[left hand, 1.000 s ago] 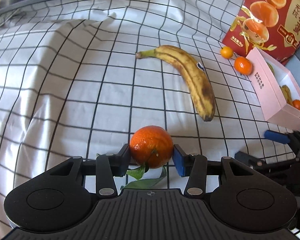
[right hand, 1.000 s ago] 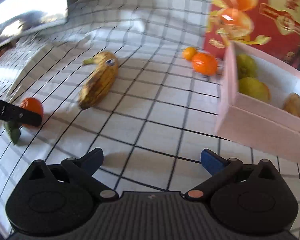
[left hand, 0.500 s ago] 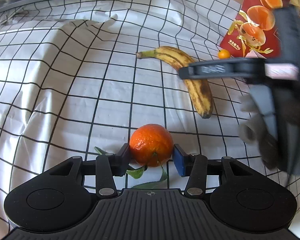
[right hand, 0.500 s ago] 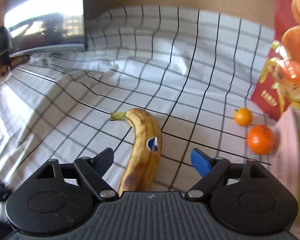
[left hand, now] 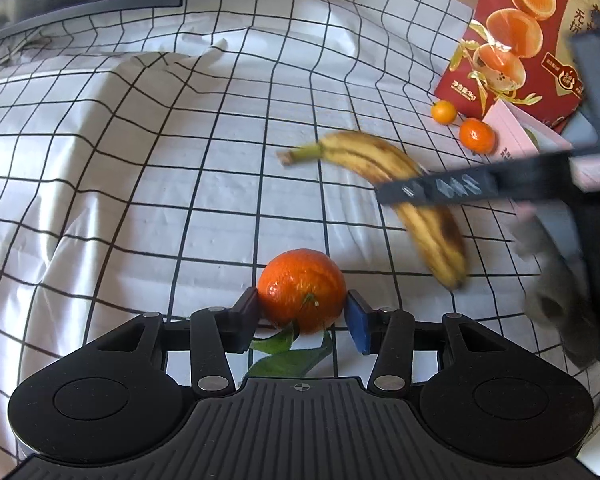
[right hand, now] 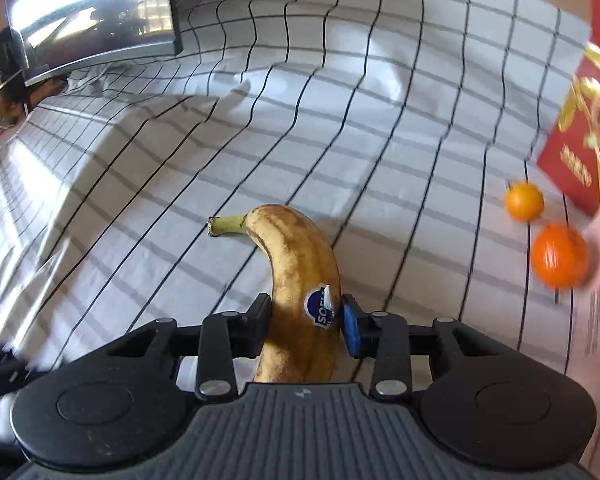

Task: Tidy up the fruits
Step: 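Grasp the banana with the blue sticker with the right gripper while the left holds the tangerine, then carry the banana and leafy tangerine toward the pink box with both grippers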

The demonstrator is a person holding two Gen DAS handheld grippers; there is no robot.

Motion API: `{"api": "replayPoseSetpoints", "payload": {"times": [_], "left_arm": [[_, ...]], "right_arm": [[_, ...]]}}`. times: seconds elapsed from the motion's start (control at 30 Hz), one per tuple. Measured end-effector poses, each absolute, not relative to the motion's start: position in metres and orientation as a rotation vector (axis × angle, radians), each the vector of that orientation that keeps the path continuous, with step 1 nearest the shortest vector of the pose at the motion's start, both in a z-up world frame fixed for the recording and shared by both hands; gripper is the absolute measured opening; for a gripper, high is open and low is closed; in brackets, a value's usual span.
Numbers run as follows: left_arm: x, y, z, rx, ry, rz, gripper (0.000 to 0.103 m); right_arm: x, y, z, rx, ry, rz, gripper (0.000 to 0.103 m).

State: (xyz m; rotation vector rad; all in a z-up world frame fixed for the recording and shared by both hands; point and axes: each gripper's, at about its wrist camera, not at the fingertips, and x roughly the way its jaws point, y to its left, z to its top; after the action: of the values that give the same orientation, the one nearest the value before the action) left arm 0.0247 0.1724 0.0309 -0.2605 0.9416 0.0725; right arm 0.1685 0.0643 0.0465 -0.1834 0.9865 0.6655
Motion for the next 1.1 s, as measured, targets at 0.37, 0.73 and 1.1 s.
{"api": "replayPoseSetpoints", "payload": {"times": [0.37, 0.73, 1.1], "left_arm": [[0.028, 0.175, 0.036, -0.26, 0.959, 0.041, 0.051], [0.04, 0.17, 0.038, -0.208, 0.955, 0.085, 0.051], [0.037, 0.169, 0.029, -0.223, 0.958, 0.089, 0.051]], "right_arm": [[0.116, 0.002, 0.049, -0.158, 1.008, 0.646, 0.036], [0.105, 0.005, 0.044, -0.233, 0.955, 0.618, 0.047], [0.141, 0.03, 0.044, -0.227, 0.93, 0.589, 0.037]]}}
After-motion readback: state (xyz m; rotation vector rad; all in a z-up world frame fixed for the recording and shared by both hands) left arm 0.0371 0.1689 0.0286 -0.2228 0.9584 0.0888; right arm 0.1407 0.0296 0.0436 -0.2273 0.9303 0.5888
